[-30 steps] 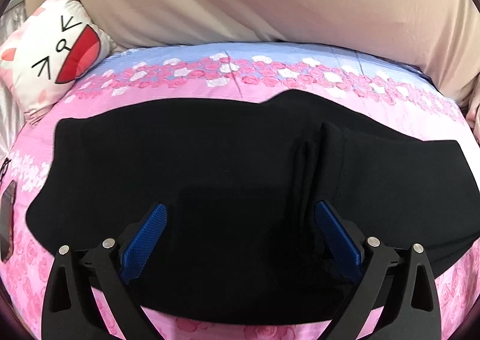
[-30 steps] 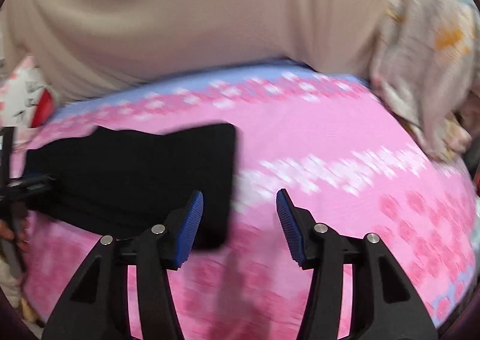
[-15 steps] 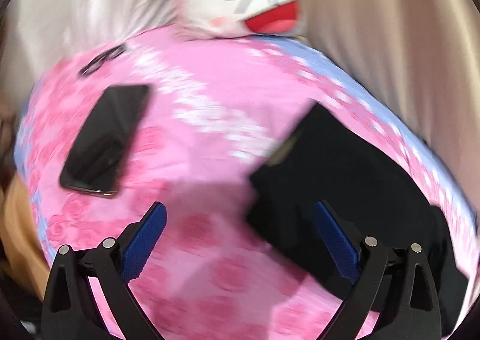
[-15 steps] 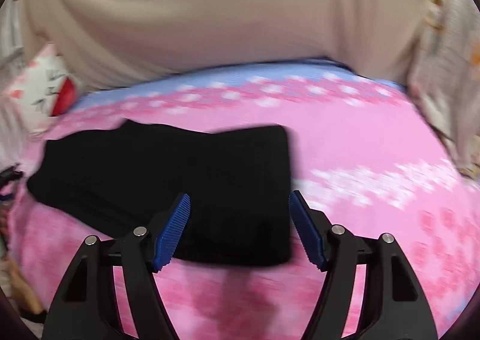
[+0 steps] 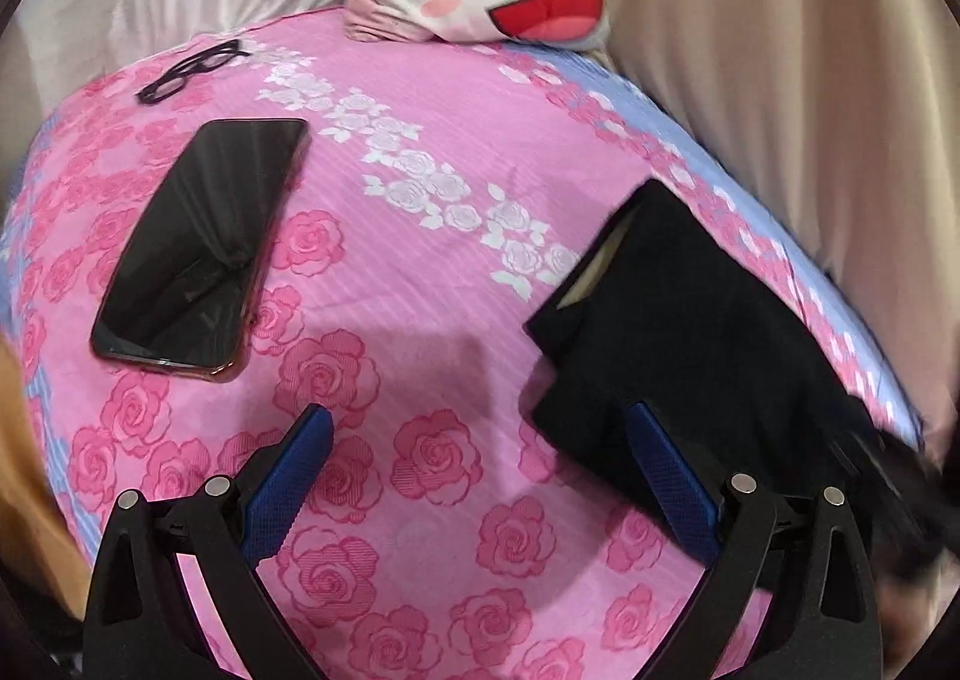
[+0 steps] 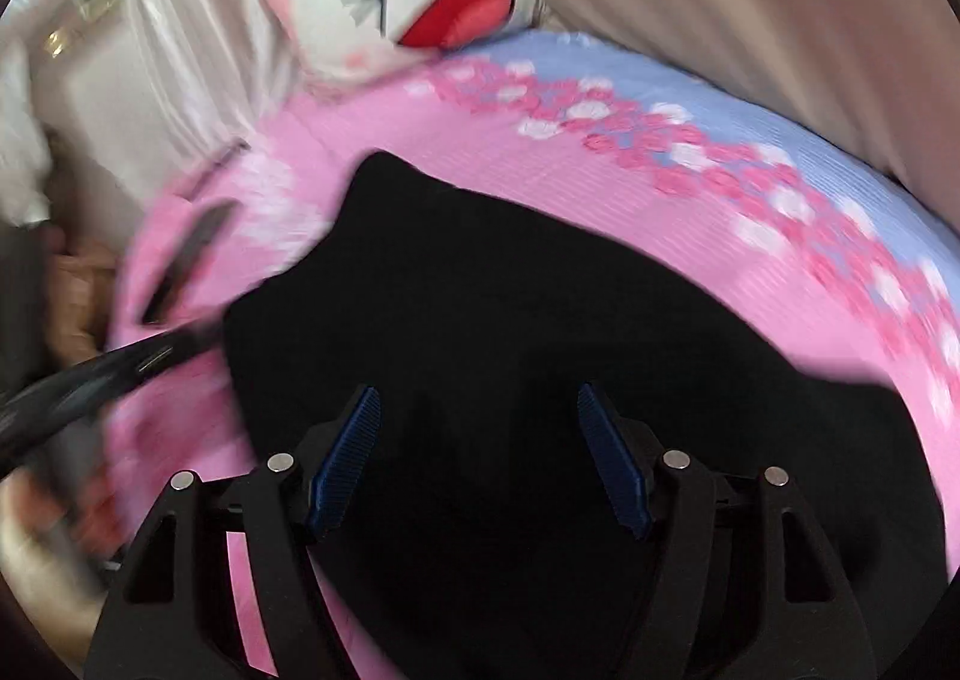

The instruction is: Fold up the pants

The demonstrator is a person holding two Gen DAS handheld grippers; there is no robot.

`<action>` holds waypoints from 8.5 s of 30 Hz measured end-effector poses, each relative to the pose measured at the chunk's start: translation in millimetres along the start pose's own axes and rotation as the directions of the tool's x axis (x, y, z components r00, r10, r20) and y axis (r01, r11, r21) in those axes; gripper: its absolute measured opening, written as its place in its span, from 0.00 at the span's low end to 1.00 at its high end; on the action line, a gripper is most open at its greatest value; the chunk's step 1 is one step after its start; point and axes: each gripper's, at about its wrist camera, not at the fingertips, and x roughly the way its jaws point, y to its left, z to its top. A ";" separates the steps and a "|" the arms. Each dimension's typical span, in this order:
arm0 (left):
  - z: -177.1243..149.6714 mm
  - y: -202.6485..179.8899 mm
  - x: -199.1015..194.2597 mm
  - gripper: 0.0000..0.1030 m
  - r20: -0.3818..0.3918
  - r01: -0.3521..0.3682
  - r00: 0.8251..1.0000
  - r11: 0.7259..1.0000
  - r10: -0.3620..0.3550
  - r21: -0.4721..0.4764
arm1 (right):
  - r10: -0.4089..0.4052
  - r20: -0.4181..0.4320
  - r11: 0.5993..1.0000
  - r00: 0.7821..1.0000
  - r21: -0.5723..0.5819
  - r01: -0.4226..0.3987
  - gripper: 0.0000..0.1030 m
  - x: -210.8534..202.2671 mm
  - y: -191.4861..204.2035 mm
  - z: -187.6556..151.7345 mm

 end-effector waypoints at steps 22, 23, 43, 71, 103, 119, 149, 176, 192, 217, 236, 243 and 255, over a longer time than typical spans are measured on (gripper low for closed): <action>37.1 -62.1 59.6 0.35 0.080 0.060 0.994 0.991 -0.071 0.123 | -0.413 0.295 0.894 0.862 0.314 0.321 0.81 -195.3 -69.2 -80.2; 39.8 -60.3 59.2 0.27 0.079 0.087 0.992 0.990 -0.096 0.111 | -0.434 0.289 0.881 0.854 0.333 0.335 0.81 -202.9 -74.7 -90.3; -99.1 -405.7 -99.0 0.02 -0.069 0.450 0.810 0.541 -0.582 0.711 | -0.706 0.126 0.517 0.697 0.763 0.387 0.83 -363.6 -195.4 -332.7; -82.3 -250.3 -129.0 0.68 0.239 0.130 0.929 0.854 -0.283 0.504 | -0.003 0.246 0.892 0.969 0.439 -0.108 0.73 -233.2 -162.2 -200.8; -55.3 -196.2 -46.6 0.68 0.093 0.198 0.960 0.874 -0.264 0.445 | -0.287 0.194 0.916 0.938 0.343 0.209 0.30 -237.7 -163.3 -108.2; -72.8 -208.5 -39.8 0.68 0.052 0.171 0.974 0.862 -0.222 0.478 | -0.090 0.153 0.796 0.984 0.605 -0.022 0.41 -179.3 -245.4 -167.4; -108.5 -248.2 -65.4 0.72 0.020 0.199 0.969 0.823 -0.248 0.533 | -0.184 0.174 0.781 0.968 0.624 0.036 0.91 -227.3 -225.5 -229.1; -188.6 -381.5 -41.3 0.86 -0.046 0.244 0.948 0.627 -0.315 0.740 | -0.268 0.236 0.716 0.934 0.697 0.030 0.19 -279.3 -249.5 -296.1; -212.4 -432.1 2.7 0.90 -0.176 0.306 0.944 0.543 -0.277 0.782 | -0.315 0.119 0.818 0.942 0.537 0.206 0.28 -245.1 -274.8 -221.0; -142.9 -314.2 34.4 0.50 -0.382 0.569 0.817 0.710 -0.431 0.416 | -0.331 0.085 0.785 0.940 0.578 0.224 0.24 -241.7 -223.3 -297.2; -115.1 -290.2 -114.7 0.62 -0.165 0.488 0.856 0.659 -0.490 0.573 | -0.486 0.177 0.707 0.856 0.655 0.266 0.37 -367.2 -159.1 -339.9; -144.6 -380.5 18.5 0.62 -0.242 0.332 0.943 0.676 -0.227 0.658 | -0.418 0.105 0.823 0.903 0.465 0.327 0.35 -264.4 -186.7 -252.5; -105.9 -316.0 -17.1 0.67 -0.065 0.243 0.964 0.761 -0.257 0.602 | -0.448 0.112 0.798 0.887 0.497 0.340 0.42 -274.1 -169.7 -266.7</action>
